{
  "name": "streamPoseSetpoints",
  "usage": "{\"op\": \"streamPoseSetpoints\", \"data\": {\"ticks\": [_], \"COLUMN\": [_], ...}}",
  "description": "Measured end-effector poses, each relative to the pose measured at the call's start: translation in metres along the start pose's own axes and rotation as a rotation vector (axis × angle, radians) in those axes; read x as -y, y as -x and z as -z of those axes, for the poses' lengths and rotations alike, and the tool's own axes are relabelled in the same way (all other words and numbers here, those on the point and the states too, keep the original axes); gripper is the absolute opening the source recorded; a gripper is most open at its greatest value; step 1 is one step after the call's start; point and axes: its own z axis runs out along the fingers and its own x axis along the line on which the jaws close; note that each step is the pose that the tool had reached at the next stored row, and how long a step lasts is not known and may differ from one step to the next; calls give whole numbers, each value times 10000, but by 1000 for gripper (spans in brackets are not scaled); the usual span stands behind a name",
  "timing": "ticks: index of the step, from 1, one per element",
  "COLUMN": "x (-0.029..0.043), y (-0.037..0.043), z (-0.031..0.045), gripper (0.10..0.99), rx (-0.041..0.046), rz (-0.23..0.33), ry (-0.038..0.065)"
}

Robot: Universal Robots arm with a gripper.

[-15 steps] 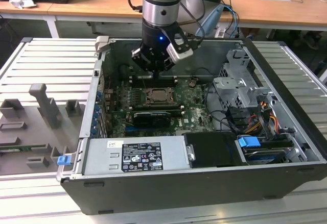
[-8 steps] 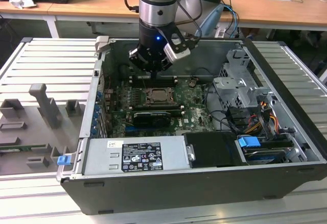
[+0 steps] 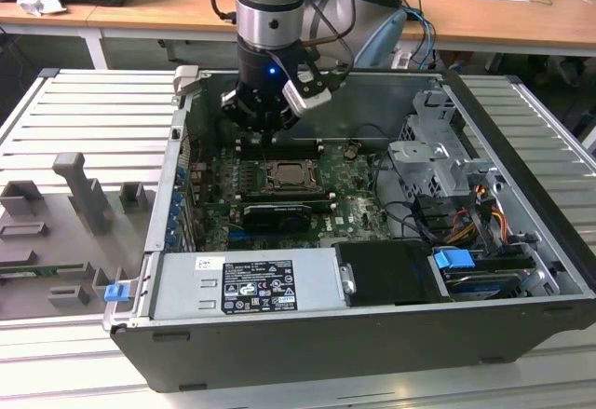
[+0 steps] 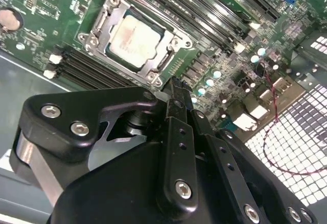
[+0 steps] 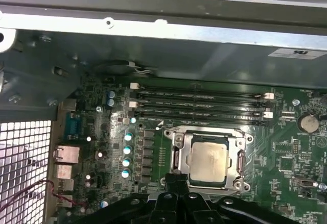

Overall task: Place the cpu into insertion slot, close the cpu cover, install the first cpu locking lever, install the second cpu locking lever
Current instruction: 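Install the first cpu locking lever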

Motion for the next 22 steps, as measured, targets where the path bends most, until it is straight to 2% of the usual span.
{"op": "streamPoseSetpoints", "data": {"ticks": [3,5,7,12,22], "x": [-2,-13,-24,-64,-84], "y": [-58,-156,-205,-254,-320], "z": [-18,-27,-35,-54,-71], "gripper": [106,106,106,106,106], "rx": [4,12,15,12,17], "rz": [43,46,47,49,49], "ry": [-2,-1,2,-2,0]}}
